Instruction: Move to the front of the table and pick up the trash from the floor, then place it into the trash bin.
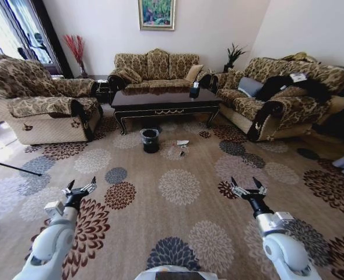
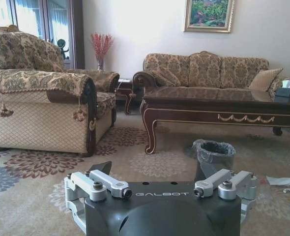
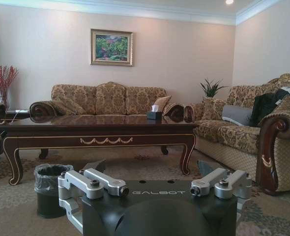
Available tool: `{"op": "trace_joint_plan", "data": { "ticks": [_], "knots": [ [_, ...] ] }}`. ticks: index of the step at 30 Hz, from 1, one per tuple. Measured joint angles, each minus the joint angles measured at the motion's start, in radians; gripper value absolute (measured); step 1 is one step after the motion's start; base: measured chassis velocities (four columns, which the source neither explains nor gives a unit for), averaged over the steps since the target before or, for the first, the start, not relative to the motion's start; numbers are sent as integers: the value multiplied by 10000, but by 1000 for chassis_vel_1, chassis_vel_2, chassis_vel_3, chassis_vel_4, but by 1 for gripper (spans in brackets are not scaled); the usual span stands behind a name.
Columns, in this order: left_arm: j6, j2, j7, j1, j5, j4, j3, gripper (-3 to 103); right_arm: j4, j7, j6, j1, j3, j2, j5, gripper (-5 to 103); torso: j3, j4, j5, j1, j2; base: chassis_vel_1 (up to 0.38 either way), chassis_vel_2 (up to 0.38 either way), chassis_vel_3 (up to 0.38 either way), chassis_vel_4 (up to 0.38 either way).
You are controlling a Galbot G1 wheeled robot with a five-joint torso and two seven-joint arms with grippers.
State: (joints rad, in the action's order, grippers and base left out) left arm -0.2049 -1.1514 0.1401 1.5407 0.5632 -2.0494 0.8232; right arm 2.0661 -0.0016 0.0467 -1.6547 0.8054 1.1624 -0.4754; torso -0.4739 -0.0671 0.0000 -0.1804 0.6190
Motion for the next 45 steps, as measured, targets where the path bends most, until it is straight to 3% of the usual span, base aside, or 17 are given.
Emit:
{"op": "trace_joint_plan", "data": {
  "ticks": [45],
  "knots": [
    [173,220,-180,122,85,-145,-157,100,290,-18,83,-472,47,422,305,100,1127,-1,0,734,-1860,0,0,0,0]
  ]
}}
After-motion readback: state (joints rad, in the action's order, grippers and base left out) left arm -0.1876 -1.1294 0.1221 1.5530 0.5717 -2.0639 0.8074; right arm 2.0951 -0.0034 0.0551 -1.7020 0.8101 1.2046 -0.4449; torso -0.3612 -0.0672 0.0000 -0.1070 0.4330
